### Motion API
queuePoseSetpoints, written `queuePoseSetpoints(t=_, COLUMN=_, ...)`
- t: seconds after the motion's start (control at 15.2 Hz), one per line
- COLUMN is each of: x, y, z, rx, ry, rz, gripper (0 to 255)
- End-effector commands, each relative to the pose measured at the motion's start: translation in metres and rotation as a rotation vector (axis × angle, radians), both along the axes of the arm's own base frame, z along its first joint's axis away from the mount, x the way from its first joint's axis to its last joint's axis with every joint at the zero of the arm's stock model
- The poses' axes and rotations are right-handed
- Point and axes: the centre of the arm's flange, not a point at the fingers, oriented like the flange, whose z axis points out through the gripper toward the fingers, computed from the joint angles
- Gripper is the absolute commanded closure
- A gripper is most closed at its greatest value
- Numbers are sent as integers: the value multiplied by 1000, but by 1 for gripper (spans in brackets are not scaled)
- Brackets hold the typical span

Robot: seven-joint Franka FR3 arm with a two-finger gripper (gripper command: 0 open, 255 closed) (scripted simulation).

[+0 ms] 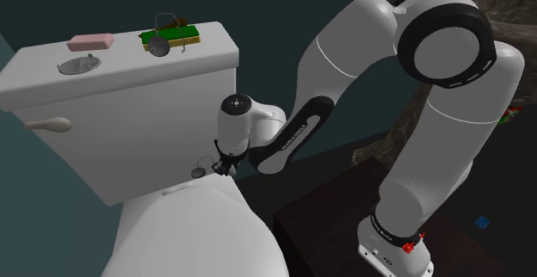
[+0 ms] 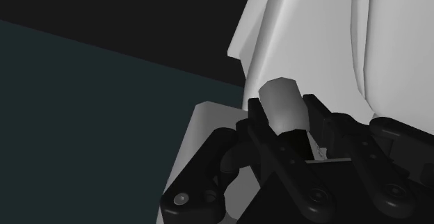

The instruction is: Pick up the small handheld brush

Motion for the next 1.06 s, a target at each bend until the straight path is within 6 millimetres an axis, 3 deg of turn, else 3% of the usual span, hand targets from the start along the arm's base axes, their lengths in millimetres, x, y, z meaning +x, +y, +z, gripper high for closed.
queuePoseSetpoints(t=0.0, x=0, y=0, z=8, rx=0, ry=0, rz=0, gripper=255)
queuePoseSetpoints(t=0.86, x=0, y=0, z=77, rx=0, ry=0, rz=0, gripper=255)
queuePoseSetpoints(t=0.99, x=0, y=0, z=78, rx=0, ry=0, rz=0, gripper=255)
